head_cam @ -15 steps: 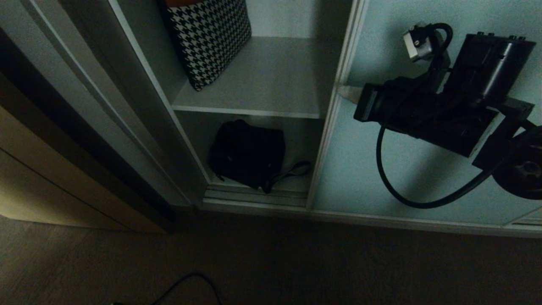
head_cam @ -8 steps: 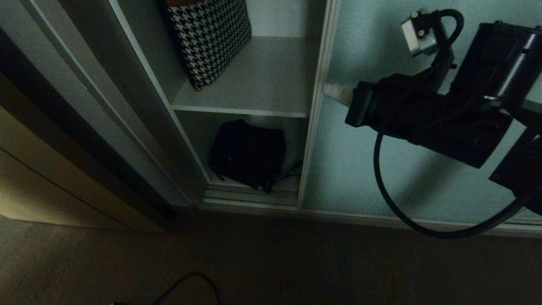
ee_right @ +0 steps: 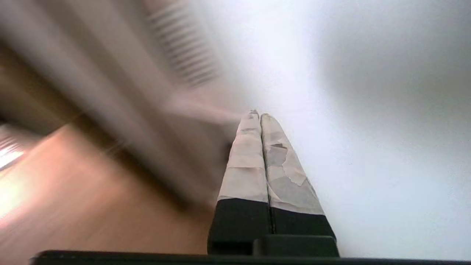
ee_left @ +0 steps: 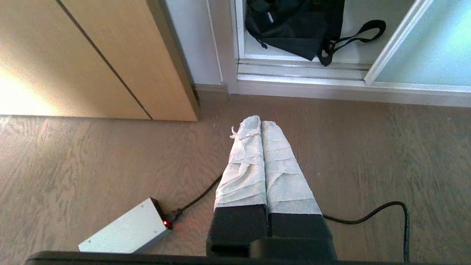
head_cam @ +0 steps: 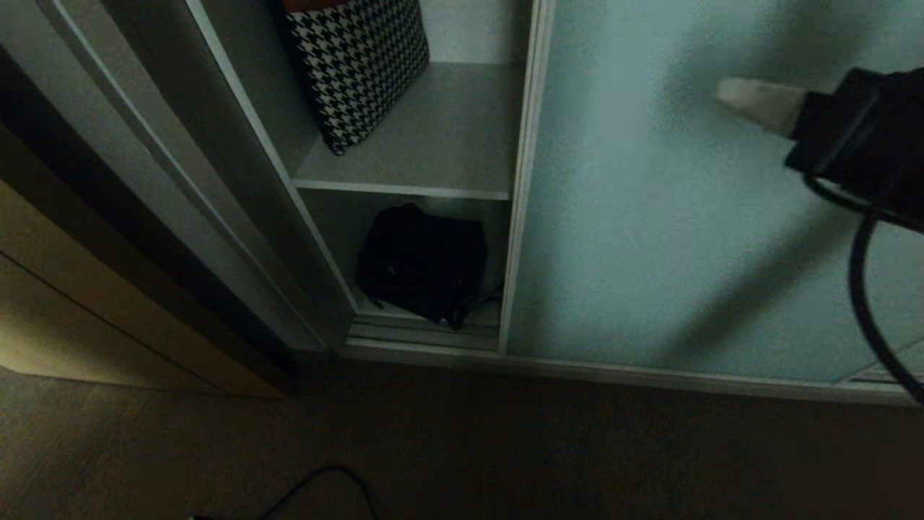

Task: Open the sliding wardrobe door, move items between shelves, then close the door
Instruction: Close the door

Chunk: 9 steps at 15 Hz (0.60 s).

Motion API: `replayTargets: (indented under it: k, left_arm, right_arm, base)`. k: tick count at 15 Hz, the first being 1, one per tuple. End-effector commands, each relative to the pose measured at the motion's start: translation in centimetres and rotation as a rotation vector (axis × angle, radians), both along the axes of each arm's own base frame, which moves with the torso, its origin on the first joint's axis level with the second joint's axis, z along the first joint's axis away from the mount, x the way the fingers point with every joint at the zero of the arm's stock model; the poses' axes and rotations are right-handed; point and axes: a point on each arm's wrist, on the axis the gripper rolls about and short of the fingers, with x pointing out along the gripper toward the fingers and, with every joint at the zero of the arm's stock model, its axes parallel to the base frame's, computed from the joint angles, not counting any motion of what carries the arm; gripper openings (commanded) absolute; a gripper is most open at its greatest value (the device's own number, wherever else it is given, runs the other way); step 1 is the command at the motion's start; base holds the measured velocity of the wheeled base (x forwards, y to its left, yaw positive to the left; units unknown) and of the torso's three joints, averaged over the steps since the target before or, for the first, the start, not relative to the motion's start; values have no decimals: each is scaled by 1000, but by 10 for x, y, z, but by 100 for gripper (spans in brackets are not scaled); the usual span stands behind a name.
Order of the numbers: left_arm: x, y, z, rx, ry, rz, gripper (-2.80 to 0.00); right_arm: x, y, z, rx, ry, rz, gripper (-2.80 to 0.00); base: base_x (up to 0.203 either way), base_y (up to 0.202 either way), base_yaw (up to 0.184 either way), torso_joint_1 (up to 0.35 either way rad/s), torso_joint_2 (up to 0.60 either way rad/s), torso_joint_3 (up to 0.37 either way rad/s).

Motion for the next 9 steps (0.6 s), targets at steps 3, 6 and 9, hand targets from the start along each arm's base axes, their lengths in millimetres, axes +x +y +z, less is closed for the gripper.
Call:
replayTargets:
  k: [3, 6, 9]
  left_arm:
    - [0, 0, 0, 1, 1, 0, -280]
    - [0, 0, 0, 1, 1, 0, -280]
    - [0, 0, 0, 1, 0, 0, -280]
  right_arm:
    - [-45, -72, 23, 55, -73, -344, -280]
    - [-97, -103, 34, 47, -11, -589, -280]
    - [-136, -110, 44, 63, -23, -796, -280]
  base:
    - [0, 0, 0, 0, 0, 0]
    - [0, 0, 0, 0, 0, 0]
    - [0, 0, 0, 0, 0, 0]
